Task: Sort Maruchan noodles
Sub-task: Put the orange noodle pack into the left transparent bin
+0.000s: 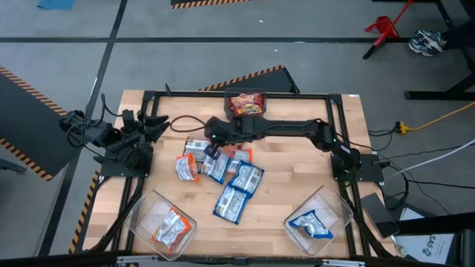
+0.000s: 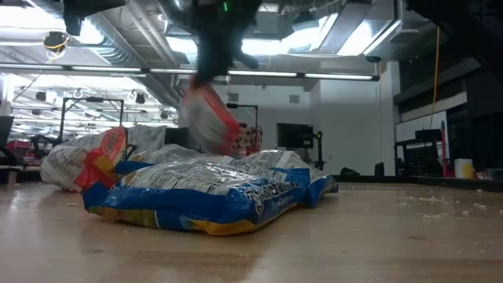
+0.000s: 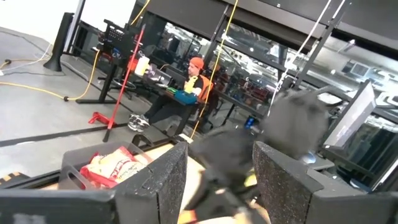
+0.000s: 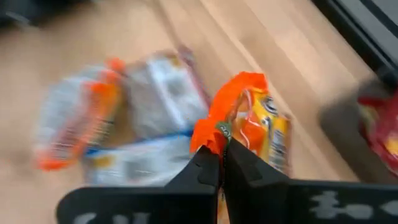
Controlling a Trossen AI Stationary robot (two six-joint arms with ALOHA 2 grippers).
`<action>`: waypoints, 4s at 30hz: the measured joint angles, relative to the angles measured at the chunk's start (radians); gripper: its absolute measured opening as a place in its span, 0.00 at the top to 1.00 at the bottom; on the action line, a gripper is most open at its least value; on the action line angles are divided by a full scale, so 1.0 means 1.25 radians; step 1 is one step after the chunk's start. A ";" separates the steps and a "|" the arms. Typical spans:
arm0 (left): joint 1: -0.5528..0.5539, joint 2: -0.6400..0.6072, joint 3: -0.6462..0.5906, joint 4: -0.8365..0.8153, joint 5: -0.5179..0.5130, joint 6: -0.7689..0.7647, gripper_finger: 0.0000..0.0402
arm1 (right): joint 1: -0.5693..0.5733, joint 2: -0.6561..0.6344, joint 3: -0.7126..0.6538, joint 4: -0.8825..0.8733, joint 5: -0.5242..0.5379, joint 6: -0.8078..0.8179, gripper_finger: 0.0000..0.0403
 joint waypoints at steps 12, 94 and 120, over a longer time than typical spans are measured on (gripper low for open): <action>0.000 0.000 0.000 0.000 0.000 -0.026 0.56 | 0.157 0.005 0.042 0.285 -0.077 -0.033 1.00; 0.000 0.000 0.000 0.000 -0.023 -0.123 0.56 | 0.285 0.208 0.070 0.621 -0.096 -0.487 0.41; 0.000 0.000 0.000 -0.049 -0.021 -0.123 0.56 | 0.179 0.282 0.058 0.355 0.049 -0.532 0.05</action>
